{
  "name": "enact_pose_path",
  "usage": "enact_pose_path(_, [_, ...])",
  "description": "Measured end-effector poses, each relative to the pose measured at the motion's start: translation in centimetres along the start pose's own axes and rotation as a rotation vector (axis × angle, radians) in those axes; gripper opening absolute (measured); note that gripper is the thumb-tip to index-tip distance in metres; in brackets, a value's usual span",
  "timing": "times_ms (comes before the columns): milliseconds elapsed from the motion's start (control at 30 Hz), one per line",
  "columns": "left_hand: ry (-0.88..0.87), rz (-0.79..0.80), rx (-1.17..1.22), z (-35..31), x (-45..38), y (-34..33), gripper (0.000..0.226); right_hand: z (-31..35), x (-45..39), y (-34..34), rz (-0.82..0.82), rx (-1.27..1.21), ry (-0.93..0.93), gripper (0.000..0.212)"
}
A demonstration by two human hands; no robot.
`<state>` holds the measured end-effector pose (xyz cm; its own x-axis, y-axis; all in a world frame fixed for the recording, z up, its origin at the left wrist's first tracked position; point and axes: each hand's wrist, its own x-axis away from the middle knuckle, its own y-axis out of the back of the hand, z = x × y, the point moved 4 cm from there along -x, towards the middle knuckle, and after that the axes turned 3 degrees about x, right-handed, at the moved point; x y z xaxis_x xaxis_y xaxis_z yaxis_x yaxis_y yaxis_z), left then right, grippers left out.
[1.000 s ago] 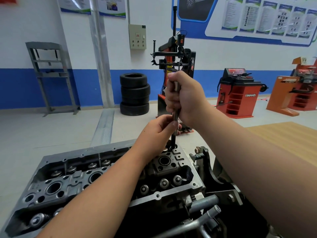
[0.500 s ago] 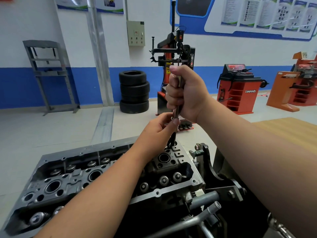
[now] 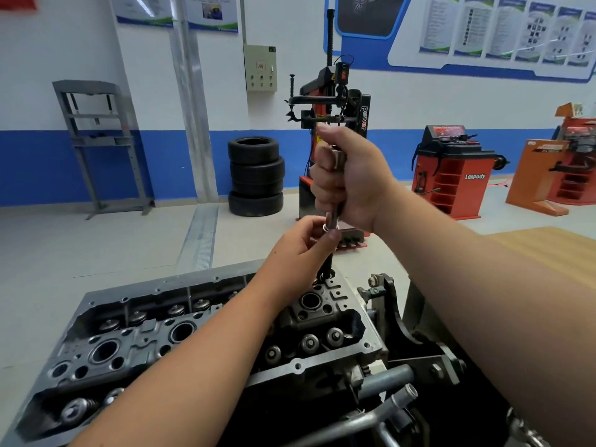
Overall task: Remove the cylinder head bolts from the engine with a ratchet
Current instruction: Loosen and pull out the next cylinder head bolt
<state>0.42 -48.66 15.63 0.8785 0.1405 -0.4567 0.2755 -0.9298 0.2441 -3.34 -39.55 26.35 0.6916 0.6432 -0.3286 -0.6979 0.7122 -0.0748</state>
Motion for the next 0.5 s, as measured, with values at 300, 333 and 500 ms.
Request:
enact_pose_path(300, [-0.068,-0.035,-0.118,-0.4,-0.3,0.2,0.011,-0.9,1.8,-1.3,-0.529,0.185,0.221,0.028])
enact_pose_path(333, [-0.072,-0.054,-0.126,-0.5,-0.3,0.2,0.012,-0.9,2.0,-1.5,-0.588,0.173,0.223,0.028])
enact_pose_path(500, [-0.023,-0.077,-0.026,-0.1,-0.2,0.4,0.019,0.3,0.6,-0.5,-0.171,0.008,-0.002,0.045])
